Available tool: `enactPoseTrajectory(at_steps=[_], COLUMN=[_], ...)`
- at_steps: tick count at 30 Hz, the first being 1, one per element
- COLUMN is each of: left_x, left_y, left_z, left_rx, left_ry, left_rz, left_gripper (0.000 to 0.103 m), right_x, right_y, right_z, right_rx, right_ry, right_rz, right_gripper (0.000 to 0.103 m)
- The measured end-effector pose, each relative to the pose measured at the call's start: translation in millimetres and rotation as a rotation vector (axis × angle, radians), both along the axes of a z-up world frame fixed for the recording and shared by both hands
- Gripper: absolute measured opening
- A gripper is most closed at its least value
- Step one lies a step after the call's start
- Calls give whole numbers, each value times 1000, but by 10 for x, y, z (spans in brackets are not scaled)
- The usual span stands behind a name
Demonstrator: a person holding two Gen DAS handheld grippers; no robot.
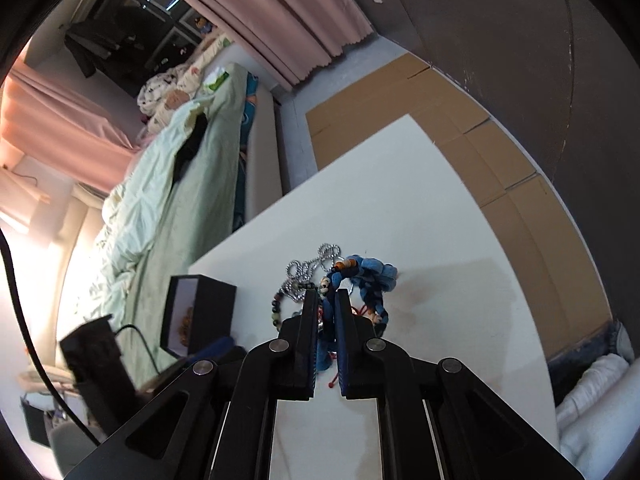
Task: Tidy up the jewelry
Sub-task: 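Grasp the blue knotted bracelet with the right tool and lift it, then grasp the grey beaded bracelet with the left tool while the right tool holds the blue bracelet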
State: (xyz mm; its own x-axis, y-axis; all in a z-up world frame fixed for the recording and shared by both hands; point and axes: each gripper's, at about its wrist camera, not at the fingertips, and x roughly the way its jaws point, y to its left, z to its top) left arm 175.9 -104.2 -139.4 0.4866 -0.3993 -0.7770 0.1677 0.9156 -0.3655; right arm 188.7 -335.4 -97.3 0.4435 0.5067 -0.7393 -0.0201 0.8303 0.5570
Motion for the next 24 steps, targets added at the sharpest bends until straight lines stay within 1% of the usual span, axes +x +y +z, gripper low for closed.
enactPoseTrajectory(at_steps=[4,5,6,8,11,13,14,17,20,24], left_x=[32,42,50,74,84,92,103,114,86,1], left_y=[-171,-217,-246,-307,-369,-401,-408,-370,-328,-218], left_z=[-162,-207,-240,-307,-319,-333,-347,-314,-178,22], left_rx=[65,84,96,124,162,203,233,208,189,126], left_ry=[13,16,17,24,-20,-40,-43,-34,-70,-103], left_rz=[-27,-31,-38,-44,-49,-47,-38,-27,-26,-13], left_gripper=[47,43,36,34,34,21,10,10,10,10], right_x=[-11,-9,-4,1,-4,-12,-12,-7,-13,-36], right_y=[-20,-24,-23,-30,-62,-94,-97,-125,-148,-140], right_z=[52,57,59,68,78,79,77,81,92,157], right_rx=[9,12,15,18,24,24,25,30,39,65], right_ry=[-18,-19,-19,-21,-25,-27,-27,-30,-38,-75], right_rz=[-3,-3,-3,-4,-7,-9,-8,-10,-13,-11], right_gripper=[9,9,9,9,9,9,9,9,9,9])
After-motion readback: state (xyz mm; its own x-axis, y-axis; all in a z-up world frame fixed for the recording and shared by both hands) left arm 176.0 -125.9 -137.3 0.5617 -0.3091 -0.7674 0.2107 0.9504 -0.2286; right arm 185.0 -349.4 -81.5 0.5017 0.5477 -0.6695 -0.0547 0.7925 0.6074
